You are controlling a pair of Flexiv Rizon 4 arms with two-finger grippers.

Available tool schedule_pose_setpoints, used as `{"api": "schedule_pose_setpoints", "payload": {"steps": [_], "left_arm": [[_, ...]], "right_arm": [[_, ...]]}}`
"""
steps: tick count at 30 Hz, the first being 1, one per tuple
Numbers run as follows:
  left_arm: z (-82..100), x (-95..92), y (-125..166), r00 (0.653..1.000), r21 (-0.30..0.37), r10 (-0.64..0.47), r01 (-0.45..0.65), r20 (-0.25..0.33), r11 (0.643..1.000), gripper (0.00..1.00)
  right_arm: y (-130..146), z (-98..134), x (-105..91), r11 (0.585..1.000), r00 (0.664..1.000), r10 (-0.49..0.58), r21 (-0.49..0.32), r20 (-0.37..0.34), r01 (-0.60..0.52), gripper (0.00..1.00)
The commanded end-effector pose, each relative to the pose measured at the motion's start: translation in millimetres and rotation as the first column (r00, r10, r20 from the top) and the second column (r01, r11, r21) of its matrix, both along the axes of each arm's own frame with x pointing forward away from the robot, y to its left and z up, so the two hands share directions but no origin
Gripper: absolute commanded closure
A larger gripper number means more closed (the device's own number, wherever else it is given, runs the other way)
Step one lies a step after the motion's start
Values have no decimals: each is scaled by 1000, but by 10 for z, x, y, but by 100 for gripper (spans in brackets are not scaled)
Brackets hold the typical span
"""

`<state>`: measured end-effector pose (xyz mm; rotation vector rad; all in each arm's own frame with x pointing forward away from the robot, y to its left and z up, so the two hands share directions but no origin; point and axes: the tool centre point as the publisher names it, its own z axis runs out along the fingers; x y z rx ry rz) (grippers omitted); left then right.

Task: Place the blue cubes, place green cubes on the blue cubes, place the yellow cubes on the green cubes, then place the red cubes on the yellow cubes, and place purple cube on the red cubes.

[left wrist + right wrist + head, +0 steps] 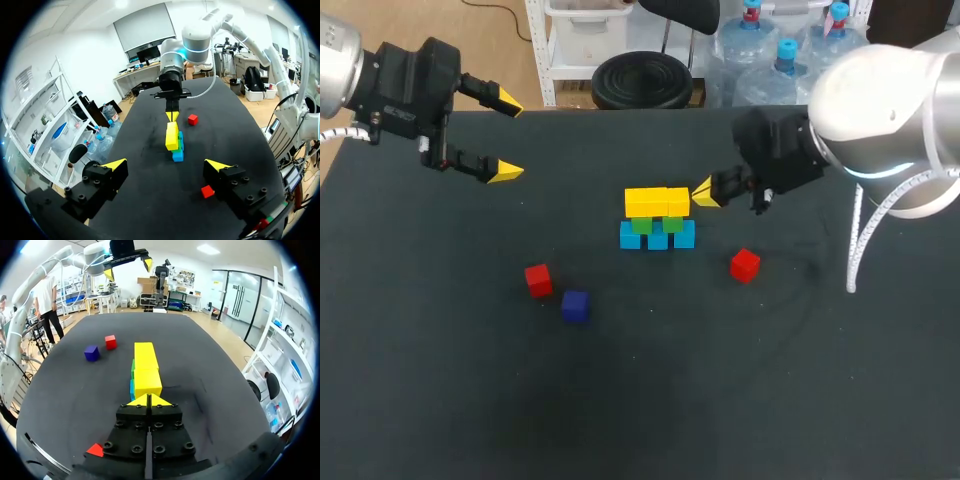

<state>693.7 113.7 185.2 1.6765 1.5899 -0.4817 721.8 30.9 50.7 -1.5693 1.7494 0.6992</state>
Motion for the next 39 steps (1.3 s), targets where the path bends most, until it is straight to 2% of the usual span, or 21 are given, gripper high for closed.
{"api": "schedule_pose_setpoints", "payload": {"steps": [1, 3, 4, 6, 7, 10, 12, 21, 28, 34, 39], "left_arm": [[-10, -6, 13, 1000, -4, -2, 2, 5, 1000, 0], [-10, -6, 13, 1000, -4, -2, 2, 5, 1000, 0], [-10, -6, 13, 1000, -4, -2, 2, 5, 1000, 0], [-10, -6, 13, 1000, -4, -2, 2, 5, 1000, 0], [-10, -6, 13, 1000, -4, -2, 2, 5, 1000, 0], [-10, -6, 13, 1000, -4, -2, 2, 5, 1000, 0], [-10, -6, 13, 1000, -4, -2, 2, 5, 1000, 0], [-10, -6, 13, 1000, -4, -2, 2, 5, 1000, 0], [-10, -6, 13, 1000, -4, -2, 2, 5, 1000, 0], [-10, -6, 13, 1000, -4, -2, 2, 5, 1000, 0], [-10, -6, 13, 1000, -4, -2, 2, 5, 1000, 0]], "right_arm": [[-81, 88, -83, 1000, 1000, -19, -11, 3, 19, 100], [-120, 123, -102, 999, 1000, -29, -17, 5, 30, 100], [-146, 147, -115, 999, 999, -37, -20, 8, 38, 95], [-199, 192, -139, 999, 999, -46, -24, 11, 46, 71], [-227, 219, -151, 998, 998, -53, -24, 16, 53, 62], [-317, 324, -195, 997, 997, -70, -31, 36, 72, 50], [-376, 397, -242, 996, 995, -83, -38, 51, 85, 1], [-545, 537, -494, 980, 977, -192, -41, 95, 197, 0], [-566, 537, -749, 957, 952, -284, -32, 112, 289, 0], [-578, 365, -908, 938, 935, -344, -14, 80, 347, 0], [-567, 183, -943, 934, 933, -356, -8, 54, 357, 0]]}}
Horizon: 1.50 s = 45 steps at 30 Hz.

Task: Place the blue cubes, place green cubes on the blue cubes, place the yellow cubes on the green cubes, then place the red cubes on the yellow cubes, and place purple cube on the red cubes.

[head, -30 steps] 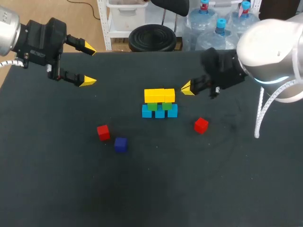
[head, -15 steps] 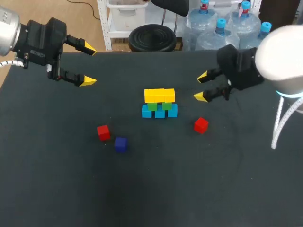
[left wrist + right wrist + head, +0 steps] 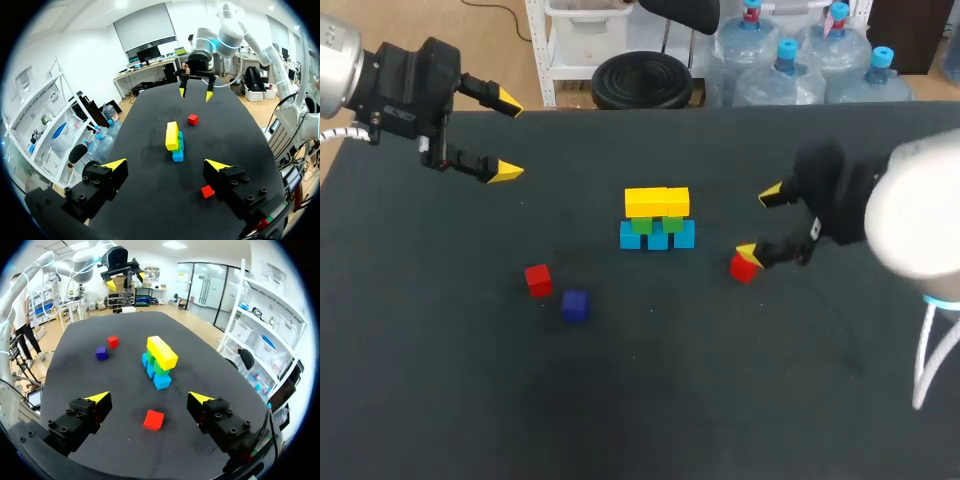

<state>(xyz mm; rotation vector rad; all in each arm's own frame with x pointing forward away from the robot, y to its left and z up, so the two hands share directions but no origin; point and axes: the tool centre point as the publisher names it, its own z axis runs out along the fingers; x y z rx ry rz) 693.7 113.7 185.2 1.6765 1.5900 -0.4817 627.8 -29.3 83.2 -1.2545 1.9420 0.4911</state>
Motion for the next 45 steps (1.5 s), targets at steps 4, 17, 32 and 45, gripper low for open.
{"api": "schedule_pose_setpoints", "payload": {"steps": [4, 17, 32, 45], "left_arm": [[-11, -6, 13, 1000, -4, -2, 2, 5, 1000, 0], [-11, -6, 13, 1000, -4, -2, 2, 5, 1000, 0], [-11, -6, 13, 1000, -4, -2, 2, 5, 1000, 0], [-11, -6, 13, 1000, -4, -2, 2, 5, 1000, 0]], "right_arm": [[7, -280, 10, 999, 999, -42, 10, 13, 42, 0], [-110, -573, -24, 995, 995, -96, -4, -14, 96, 0], [-6, -785, -3, 991, 990, -135, 4, -32, 135, 0], [-32, -811, 6, 990, 990, -140, 6, -29, 140, 13]]}}
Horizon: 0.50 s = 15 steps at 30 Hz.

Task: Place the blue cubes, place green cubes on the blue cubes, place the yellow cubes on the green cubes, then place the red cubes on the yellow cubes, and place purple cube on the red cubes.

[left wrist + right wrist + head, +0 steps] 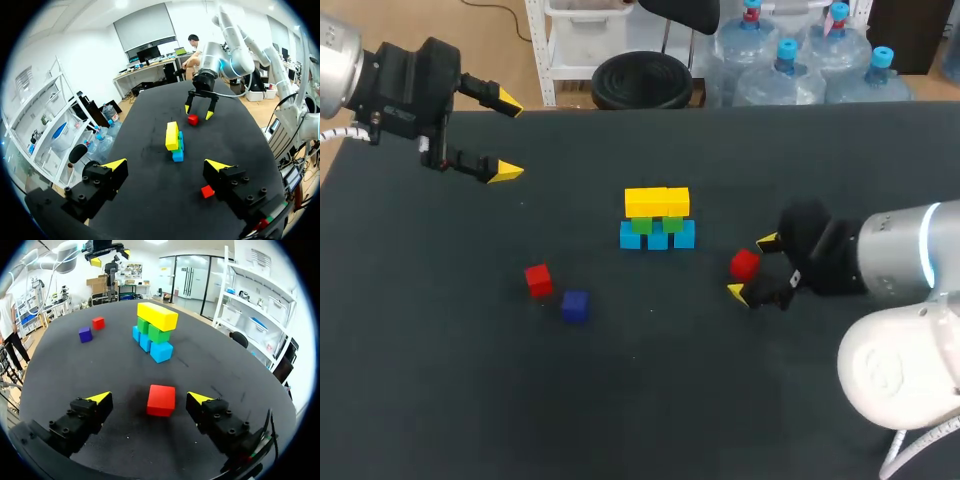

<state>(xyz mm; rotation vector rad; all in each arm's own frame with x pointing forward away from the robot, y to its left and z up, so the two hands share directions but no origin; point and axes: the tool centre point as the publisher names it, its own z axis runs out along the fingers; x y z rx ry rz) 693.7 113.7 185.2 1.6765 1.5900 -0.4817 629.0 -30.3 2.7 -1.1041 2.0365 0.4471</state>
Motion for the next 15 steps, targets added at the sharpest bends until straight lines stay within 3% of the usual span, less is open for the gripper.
{"api": "schedule_pose_setpoints", "payload": {"steps": [1, 9, 15], "left_arm": [[-11, -6, 13, 1000, -4, -2, 2, 5, 1000, 0], [-11, -6, 13, 1000, -4, -2, 2, 5, 1000, 0], [-11, -6, 13, 1000, -4, -2, 2, 5, 1000, 0]], "right_arm": [[-30, -8, -6, 1000, 1000, -3, 1, 3, 3, 16], [-51, -49, 12, 1000, 1000, -5, -2, -1, 5, 38], [-33, -75, 34, 1000, 1000, 4, 0, -6, -4, 63]]}}
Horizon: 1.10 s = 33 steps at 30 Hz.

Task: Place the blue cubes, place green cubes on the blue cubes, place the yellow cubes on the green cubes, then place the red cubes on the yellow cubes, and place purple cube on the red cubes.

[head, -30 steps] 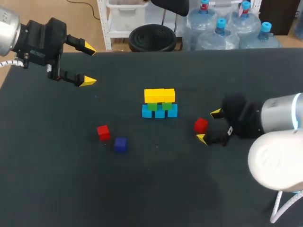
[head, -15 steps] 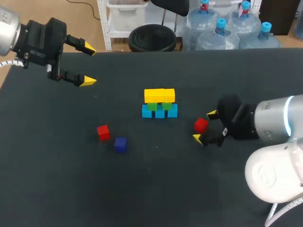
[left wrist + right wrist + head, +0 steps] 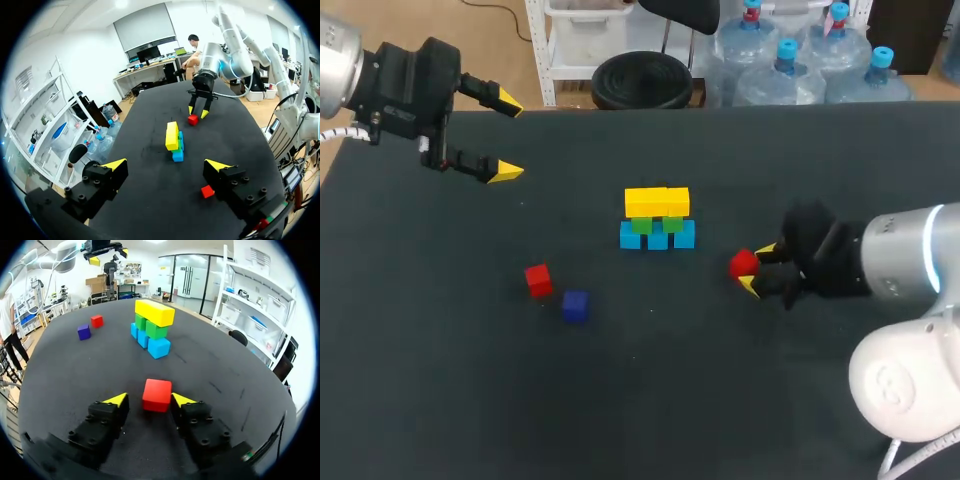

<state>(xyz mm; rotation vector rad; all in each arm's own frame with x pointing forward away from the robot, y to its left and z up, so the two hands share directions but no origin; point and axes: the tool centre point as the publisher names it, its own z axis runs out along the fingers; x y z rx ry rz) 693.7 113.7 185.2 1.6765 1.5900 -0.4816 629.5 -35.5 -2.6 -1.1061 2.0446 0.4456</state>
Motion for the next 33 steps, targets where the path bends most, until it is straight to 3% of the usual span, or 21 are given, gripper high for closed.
{"api": "schedule_pose_setpoints", "payload": {"steps": [1, 2, 5, 11, 13, 14, 15, 16, 17, 21, 29, 33], "left_arm": [[-11, -6, 13, 1000, -4, -2, 2, 5, 1000, 0], [-11, -6, 13, 1000, -4, -2, 2, 5, 1000, 0], [-11, -6, 13, 1000, -4, -2, 2, 5, 1000, 0], [-11, -6, 13, 1000, -4, -2, 2, 5, 1000, 0], [-11, -6, 13, 1000, -4, -2, 2, 5, 1000, 0], [-11, -6, 13, 1000, -4, -2, 2, 5, 1000, 0], [-11, -6, 13, 1000, -4, -2, 2, 5, 1000, 0], [-11, -6, 13, 1000, -4, -2, 2, 5, 1000, 0], [-11, -6, 13, 1000, -4, -2, 2, 5, 1000, 0], [-11, -6, 13, 1000, -4, -2, 2, 5, 1000, 0], [-11, -6, 13, 1000, -4, -2, 2, 5, 1000, 0], [-11, -6, 13, 1000, -4, -2, 2, 5, 1000, 0]], "right_arm": [[22, -17, 34, 1000, 1000, 7, 5, 1, -7, 67], [23, -12, 39, 1000, 1000, 9, 5, 2, -9, 78], [19, 2, 56, 1000, 1000, 11, 4, 4, -11, 98], [3, 22, 75, 1000, 1000, 13, -3, 9, -13, 100], [-1, 33, 70, 1000, 1000, 12, -8, 7, -12, 80], [-1, 38, 64, 1000, 1000, 11, -11, 4, -11, 62], [-1, 46, 56, 1000, 1000, 10, -12, 3, -10, 55], [4, 63, 44, 1000, 1000, 9, -12, 2, -9, 34], [10, 80, 34, 1000, 1000, 12, -15, 2, -12, 1], [17, 106, 22, 999, 999, 46, -21, 12, -46, 0], [-73, 166, 57, 975, 975, 221, -39, 11, -221, 0], [-153, 156, 110, 971, 971, 237, -44, 0, -237, 0]]}}
